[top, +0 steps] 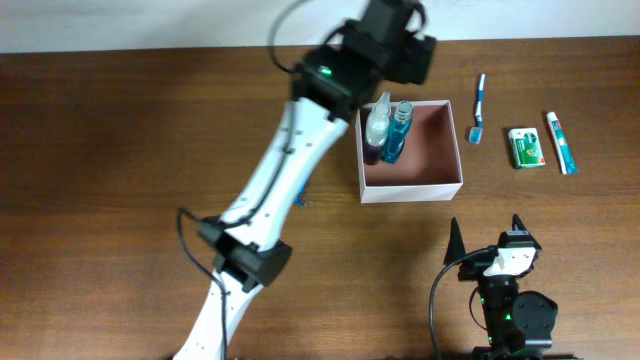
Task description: Pack container
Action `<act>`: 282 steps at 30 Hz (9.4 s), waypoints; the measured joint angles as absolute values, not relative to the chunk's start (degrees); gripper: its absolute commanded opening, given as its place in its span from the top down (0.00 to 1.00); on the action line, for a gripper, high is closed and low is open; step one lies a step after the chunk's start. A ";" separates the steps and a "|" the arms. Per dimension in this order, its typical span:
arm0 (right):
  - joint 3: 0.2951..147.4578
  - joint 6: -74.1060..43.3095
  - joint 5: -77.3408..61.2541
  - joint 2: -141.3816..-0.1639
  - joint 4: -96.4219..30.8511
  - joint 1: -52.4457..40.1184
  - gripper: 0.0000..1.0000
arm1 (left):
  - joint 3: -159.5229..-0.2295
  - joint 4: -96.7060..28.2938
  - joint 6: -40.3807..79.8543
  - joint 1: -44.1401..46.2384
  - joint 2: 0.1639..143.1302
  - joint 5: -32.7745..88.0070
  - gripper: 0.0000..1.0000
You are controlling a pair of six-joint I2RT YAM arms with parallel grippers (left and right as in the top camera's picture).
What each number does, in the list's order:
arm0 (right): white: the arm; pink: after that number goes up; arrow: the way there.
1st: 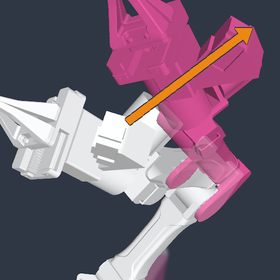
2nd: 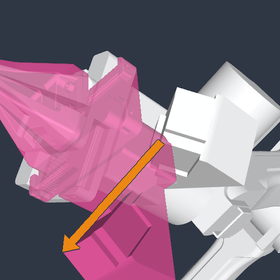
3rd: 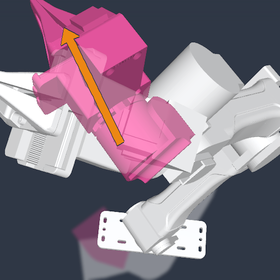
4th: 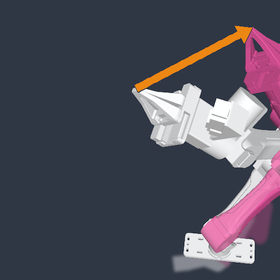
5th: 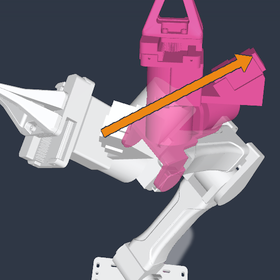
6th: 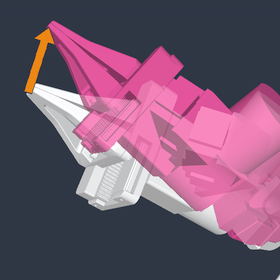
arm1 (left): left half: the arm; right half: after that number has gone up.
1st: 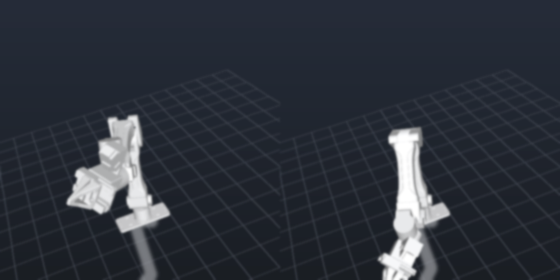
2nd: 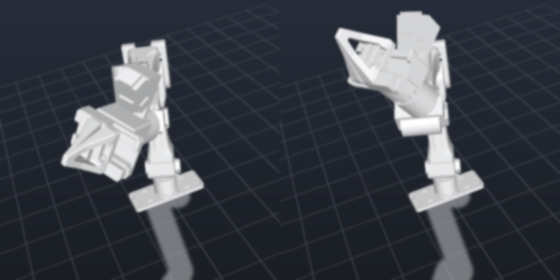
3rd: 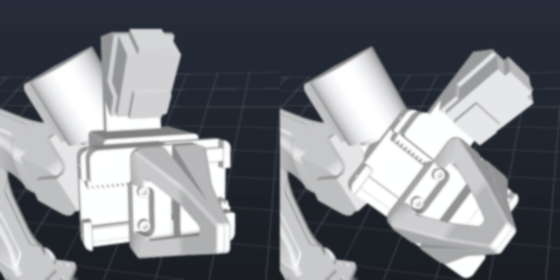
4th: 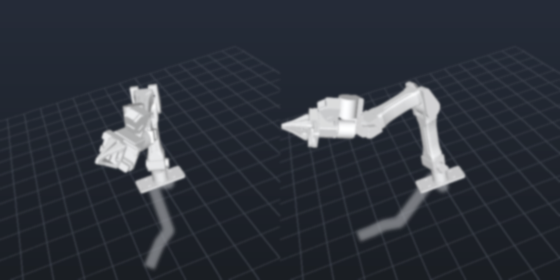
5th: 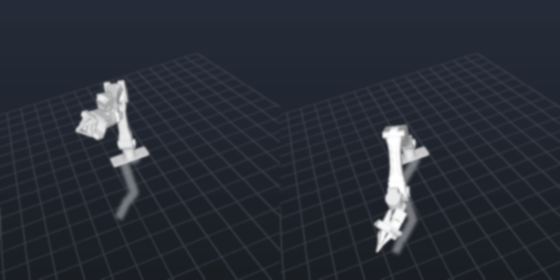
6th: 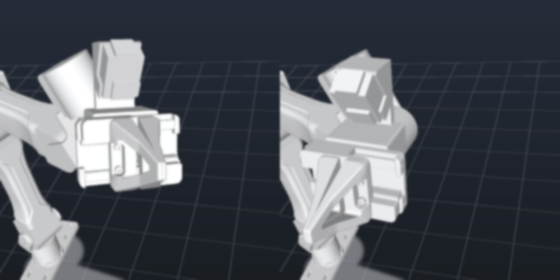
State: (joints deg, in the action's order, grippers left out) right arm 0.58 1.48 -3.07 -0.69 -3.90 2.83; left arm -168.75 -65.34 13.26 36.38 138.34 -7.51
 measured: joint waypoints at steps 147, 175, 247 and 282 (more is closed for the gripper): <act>123.52 24.47 -1.30 -138.61 -69.52 21.32 0.01 | -151.72 -85.84 13.04 10.81 129.97 -16.56 0.00; 123.50 24.49 -1.30 -141.38 -68.05 21.32 0.01 | -151.72 -85.84 13.04 10.81 129.97 -16.56 0.01; 141.05 21.17 0.99 -142.82 -90.37 16.73 0.49 | -151.72 -85.84 13.04 10.81 129.97 -16.56 0.01; 143.85 5.87 2.81 -124.73 -96.99 4.03 0.24 | -151.72 -85.86 13.04 10.81 129.97 -16.56 0.01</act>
